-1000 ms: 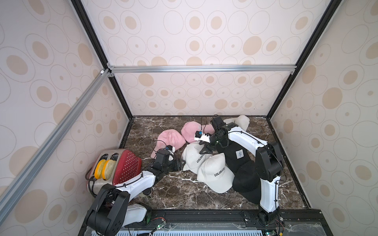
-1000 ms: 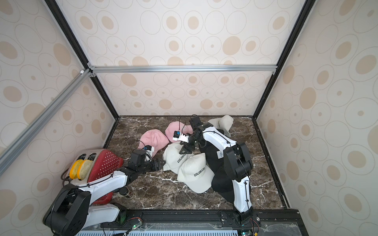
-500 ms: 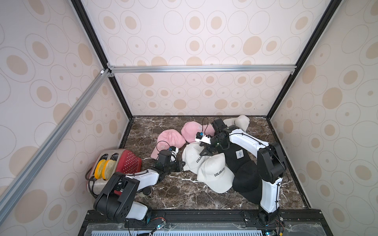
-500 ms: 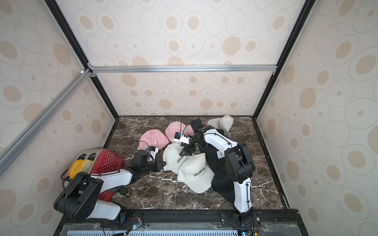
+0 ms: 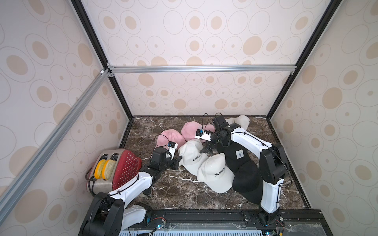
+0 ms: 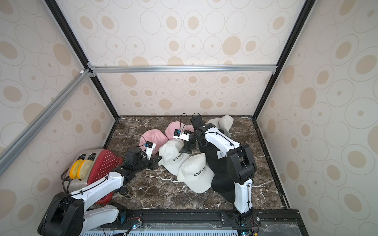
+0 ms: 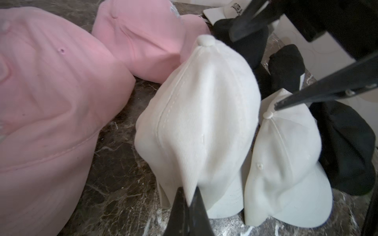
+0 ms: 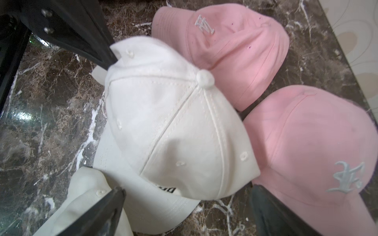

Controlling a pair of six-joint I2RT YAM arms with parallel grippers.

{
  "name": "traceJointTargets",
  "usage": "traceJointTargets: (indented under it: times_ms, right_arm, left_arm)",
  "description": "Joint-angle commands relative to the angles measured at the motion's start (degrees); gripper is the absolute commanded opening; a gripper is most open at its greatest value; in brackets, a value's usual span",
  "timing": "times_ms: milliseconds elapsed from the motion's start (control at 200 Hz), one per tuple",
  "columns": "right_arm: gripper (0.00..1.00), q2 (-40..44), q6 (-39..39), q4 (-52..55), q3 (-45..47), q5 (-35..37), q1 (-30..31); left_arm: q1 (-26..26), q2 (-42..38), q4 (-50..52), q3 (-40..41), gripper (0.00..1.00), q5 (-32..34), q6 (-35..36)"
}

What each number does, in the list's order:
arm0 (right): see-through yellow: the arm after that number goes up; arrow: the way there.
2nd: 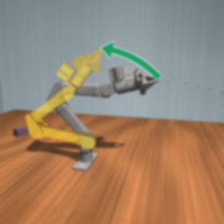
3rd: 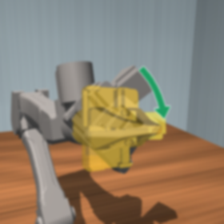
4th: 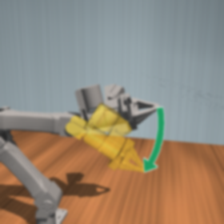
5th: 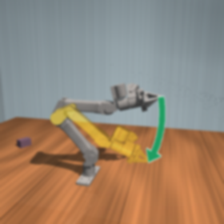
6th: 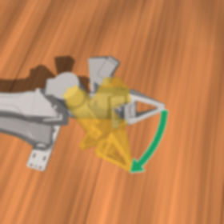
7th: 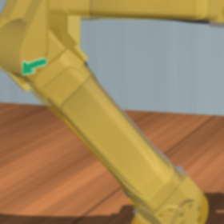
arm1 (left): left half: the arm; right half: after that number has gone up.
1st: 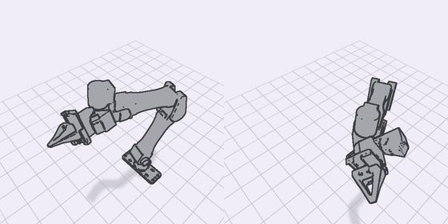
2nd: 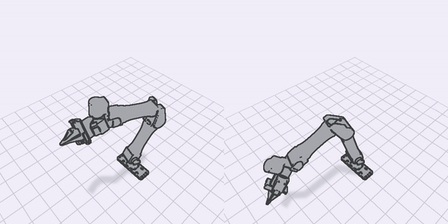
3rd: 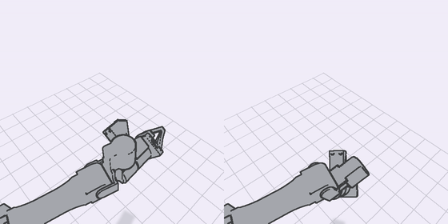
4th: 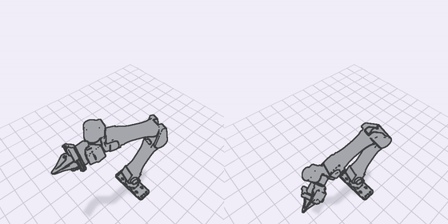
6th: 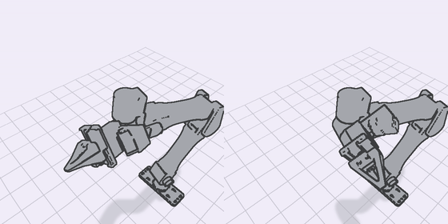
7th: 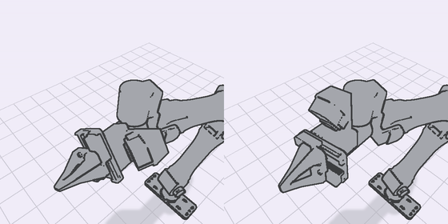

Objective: Stack the baseball caps by color
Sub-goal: Pick up the baseball cap from the center of the board.

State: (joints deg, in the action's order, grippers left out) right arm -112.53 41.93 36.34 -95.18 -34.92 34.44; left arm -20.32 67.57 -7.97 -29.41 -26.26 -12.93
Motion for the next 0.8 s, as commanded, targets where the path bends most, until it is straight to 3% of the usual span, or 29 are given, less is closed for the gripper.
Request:
traceJointTargets:
  times_ms: [0, 135, 335, 461, 796]
  right_arm:
    - [1.0, -3.05, 5.69, 6.79, -5.5, -0.95, 0.3]
    - [1.0, -7.1, 12.78, 19.11, -13.59, -2.24, 0.2]
    - [0.95, -10.64, 15.73, 24.69, -18.72, -9.62, 0.36]
    - [0.74, -12.36, 17.09, 28.38, -21.94, -10.97, 0.37]
    - [0.32, -10.39, 11.84, 20.5, -18.1, -6.4, 0.37]
  left_arm:
    - [0.43, -1.02, 4.18, -2.82, 0.0, -9.87, 6.52]
    - [0.42, -5.8, 4.95, -1.92, 0.0, -11.29, 8.03]
    - [0.52, -9.24, 3.4, -0.03, 0.0, -10.73, 8.08]
    - [0.52, -7.65, 3.31, -0.36, 0.0, -10.35, 7.89]
    - [0.54, -6.49, 2.8, -0.34, 0.0, -9.02, 7.42]
